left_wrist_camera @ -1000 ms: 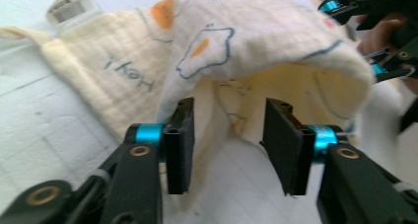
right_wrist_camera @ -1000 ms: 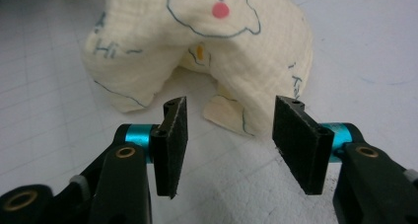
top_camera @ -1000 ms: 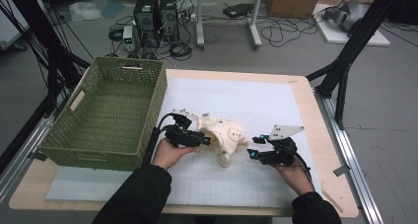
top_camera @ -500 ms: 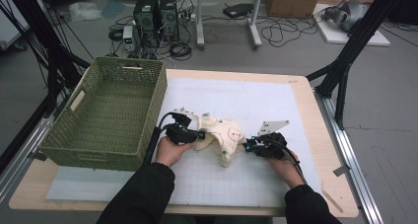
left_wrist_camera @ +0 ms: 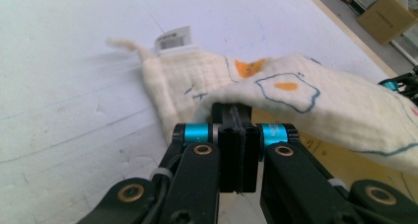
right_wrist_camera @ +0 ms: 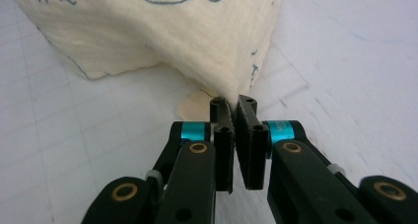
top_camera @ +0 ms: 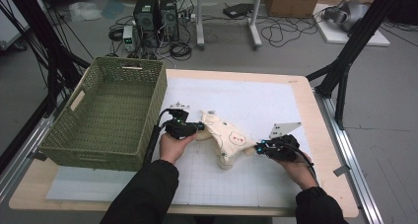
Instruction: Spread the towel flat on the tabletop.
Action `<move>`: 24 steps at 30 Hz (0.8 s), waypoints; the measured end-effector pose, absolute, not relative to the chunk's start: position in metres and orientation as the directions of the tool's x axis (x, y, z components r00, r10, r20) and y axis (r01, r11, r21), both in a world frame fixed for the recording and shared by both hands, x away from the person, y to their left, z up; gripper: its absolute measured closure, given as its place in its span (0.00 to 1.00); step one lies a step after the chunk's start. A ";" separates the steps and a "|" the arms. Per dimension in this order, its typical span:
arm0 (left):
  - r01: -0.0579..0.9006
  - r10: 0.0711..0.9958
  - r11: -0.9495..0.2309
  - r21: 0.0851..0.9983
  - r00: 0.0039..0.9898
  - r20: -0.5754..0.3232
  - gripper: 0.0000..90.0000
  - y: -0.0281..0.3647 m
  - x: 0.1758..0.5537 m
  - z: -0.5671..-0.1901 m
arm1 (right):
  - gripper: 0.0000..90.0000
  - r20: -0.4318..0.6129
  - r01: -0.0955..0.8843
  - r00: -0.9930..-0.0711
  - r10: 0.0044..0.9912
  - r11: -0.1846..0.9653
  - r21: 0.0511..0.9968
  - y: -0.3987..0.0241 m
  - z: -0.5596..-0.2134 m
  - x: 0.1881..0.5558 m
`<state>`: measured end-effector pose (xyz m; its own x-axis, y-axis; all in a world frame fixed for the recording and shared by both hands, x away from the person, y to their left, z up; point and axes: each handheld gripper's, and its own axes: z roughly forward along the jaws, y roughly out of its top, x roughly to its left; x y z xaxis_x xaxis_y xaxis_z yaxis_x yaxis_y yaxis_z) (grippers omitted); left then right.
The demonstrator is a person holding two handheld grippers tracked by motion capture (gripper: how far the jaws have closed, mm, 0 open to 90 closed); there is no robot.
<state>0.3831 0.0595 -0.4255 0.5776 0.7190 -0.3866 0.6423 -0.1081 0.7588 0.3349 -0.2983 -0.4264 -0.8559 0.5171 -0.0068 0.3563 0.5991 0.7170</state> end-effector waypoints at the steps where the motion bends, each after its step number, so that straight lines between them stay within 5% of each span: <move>1: 0.646 0.720 -0.103 0.757 0.573 -0.391 1.00 0.059 0.384 -0.426 | 0.96 -0.007 0.360 -0.852 0.523 0.597 0.717 -0.302 -0.426 0.334; 12: 0.631 0.685 -0.175 0.756 0.630 -0.366 0.91 0.055 0.374 -0.423 | 0.94 0.009 0.396 -0.839 0.545 0.597 0.698 -0.323 -0.432 0.325; 18: 0.615 0.665 -0.209 0.761 0.659 -0.350 0.84 0.054 0.366 -0.419 | 0.71 0.032 0.382 -0.841 0.539 0.552 0.742 -0.325 -0.424 0.324; 21: 0.620 0.674 -0.219 0.753 0.654 -0.342 0.80 0.055 0.365 -0.421 | 0.68 0.036 0.355 -0.857 0.514 0.538 0.765 -0.322 -0.416 0.323; 24: 0.626 0.678 -0.222 0.748 0.650 -0.342 0.86 0.057 0.366 -0.424 | 0.68 0.029 0.336 -0.865 0.501 0.535 0.775 -0.317 -0.407 0.326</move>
